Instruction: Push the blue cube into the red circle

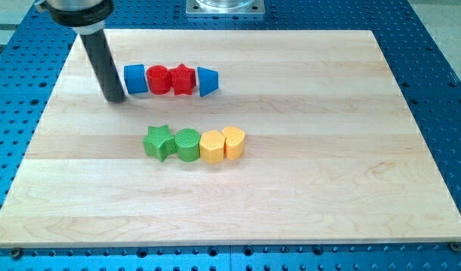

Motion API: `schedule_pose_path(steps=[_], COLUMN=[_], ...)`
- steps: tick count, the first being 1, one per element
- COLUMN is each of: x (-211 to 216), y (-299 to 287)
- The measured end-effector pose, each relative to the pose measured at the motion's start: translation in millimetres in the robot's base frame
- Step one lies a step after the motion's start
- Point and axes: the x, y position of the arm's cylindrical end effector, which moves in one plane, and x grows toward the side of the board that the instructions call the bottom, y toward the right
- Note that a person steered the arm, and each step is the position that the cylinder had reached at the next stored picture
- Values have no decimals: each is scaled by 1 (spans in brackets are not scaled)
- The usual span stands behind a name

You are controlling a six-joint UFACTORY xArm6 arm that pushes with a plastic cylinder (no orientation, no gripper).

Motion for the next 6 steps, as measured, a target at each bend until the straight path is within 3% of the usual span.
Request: schedule_pose_path(steps=[6], x=[-1], y=[-4])
